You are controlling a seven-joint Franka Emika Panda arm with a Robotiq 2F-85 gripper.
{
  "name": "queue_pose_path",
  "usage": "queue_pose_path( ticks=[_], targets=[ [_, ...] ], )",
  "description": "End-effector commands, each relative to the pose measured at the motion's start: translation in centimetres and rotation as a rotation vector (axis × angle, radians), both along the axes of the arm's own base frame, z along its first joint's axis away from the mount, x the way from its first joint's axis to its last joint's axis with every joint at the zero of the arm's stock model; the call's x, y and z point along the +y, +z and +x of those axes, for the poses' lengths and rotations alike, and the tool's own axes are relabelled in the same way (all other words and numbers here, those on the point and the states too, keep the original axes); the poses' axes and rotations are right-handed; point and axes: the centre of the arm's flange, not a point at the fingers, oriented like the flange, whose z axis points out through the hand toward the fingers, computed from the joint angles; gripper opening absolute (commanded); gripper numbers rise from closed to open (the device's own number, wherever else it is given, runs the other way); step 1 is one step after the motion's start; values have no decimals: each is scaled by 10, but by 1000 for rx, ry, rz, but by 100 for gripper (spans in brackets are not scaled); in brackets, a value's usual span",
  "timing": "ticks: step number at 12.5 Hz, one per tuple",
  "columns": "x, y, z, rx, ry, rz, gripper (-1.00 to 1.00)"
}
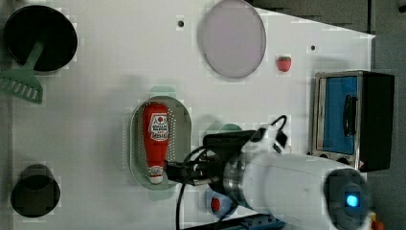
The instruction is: Pick ketchup from strainer and place it on the table
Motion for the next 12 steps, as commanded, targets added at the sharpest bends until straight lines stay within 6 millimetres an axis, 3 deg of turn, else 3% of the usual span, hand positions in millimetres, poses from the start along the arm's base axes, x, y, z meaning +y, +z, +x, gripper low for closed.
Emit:
queue_pose_path(
  ticks=[1,5,12],
  targets=[
    [-24,-57,22,3,-47,-13,100],
    [-21,-112,25,1,-55,55,100],
    [-18,-187,21,9,-115,54,100]
  ],
)
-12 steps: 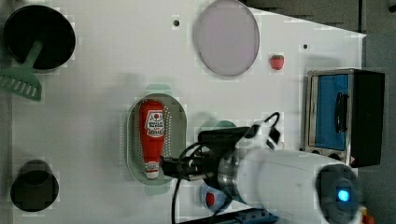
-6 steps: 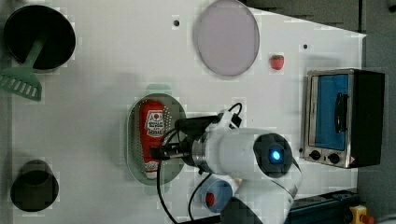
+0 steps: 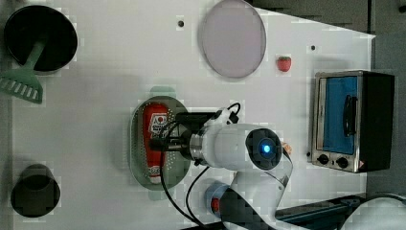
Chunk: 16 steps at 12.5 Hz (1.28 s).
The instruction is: Pick ketchup from strainer and place it on the table
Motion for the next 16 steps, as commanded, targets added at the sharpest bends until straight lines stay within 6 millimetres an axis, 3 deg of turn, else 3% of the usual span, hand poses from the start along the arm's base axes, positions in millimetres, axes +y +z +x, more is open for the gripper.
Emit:
queue_pose_path(
  ticks=[1,4,5,8,10,12,16],
  targets=[
    [9,-23,-5,-14,-56,18,100],
    [11,-40,-2,-31,-35,33,100],
    [10,-43,-2,-29,-38,27,91],
    [12,-45,-4,-32,-31,20,18],
    [12,-37,-1,-45,-31,18,13],
    [9,-14,-1,-73,-28,1,13],
    [5,65,3,-87,-141,9,13]
  ],
)
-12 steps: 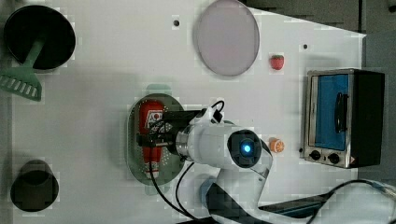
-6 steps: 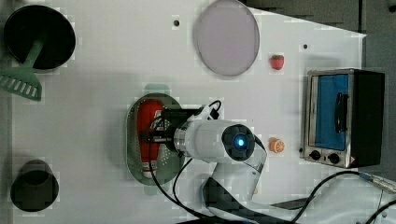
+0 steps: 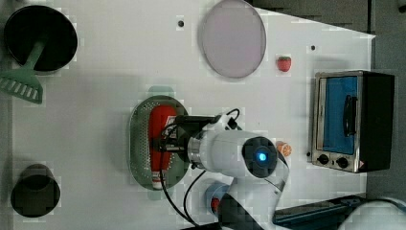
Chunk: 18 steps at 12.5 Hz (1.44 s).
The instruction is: Pick ketchup from strainer and place it on the table
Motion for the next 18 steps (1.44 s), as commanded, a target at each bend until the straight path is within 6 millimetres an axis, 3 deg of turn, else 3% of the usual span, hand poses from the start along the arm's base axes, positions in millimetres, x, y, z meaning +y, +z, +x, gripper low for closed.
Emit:
queue_pose_path(
  ticks=[1,6,9,14,18],
  targets=[
    [3,83,15,-61,-78,3,13],
    [-31,154,35,2,-21,6,13],
    [-70,187,55,15,-18,-27,13],
    [-176,238,100,-70,12,-63,13],
    [-282,247,124,-88,71,-77,13]
  ],
)
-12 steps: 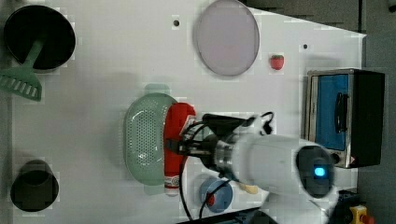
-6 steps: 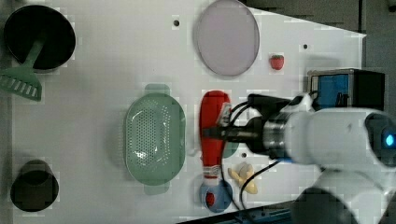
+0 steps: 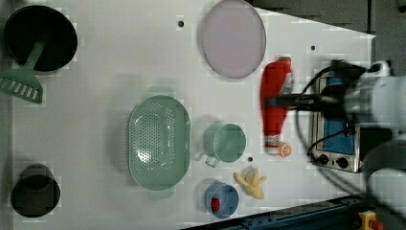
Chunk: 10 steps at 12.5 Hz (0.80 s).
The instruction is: Pick ketchup from strainer and place it on the table
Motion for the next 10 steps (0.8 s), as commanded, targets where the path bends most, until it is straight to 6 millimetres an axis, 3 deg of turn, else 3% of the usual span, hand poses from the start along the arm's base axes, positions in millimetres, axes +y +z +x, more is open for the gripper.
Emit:
queue_pose_path(
  ticks=[1,3,5,7,10],
  targets=[
    [-95,23,18,-40,82,-6,13],
    [-143,19,20,-33,39,-7,13],
    [-178,4,15,-2,-23,-6,13],
    [-195,-24,2,49,-56,-4,13],
    [-203,-72,-13,61,-72,0,13]
  ],
)
